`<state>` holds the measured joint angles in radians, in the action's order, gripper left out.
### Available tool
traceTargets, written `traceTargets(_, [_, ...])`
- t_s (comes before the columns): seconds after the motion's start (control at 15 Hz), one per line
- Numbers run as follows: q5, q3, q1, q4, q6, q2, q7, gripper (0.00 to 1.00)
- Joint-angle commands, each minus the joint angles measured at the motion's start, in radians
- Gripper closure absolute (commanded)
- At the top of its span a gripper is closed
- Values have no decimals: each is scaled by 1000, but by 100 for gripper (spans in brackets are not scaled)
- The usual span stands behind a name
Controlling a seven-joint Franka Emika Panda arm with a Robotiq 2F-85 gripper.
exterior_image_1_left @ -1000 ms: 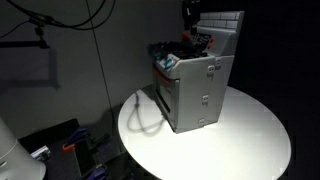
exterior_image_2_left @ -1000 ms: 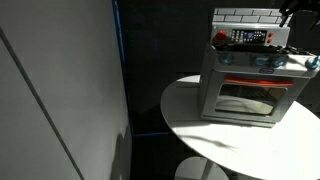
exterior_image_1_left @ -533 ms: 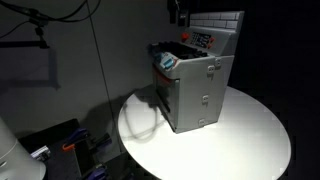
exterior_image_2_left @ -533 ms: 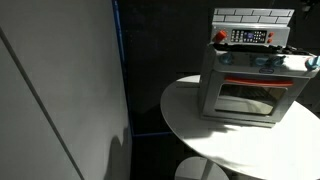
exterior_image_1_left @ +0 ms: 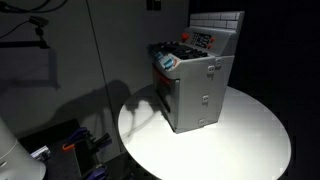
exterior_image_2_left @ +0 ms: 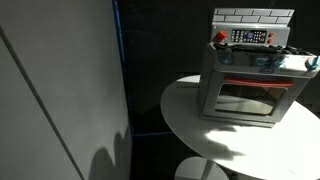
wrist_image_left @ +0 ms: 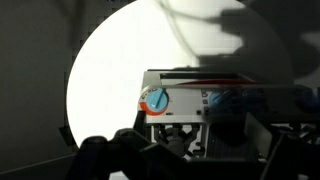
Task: Press the top orange button on the microwave oven controlling panel of the stove
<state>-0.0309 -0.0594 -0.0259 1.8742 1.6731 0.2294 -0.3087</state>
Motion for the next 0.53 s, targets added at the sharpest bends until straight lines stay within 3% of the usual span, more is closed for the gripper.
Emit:
traceTargets(0.0, [12, 19, -15, 56, -23, 79, 23, 0])
traceTargets(0.47, [-1, 25, -18, 49, -20, 64, 4, 0])
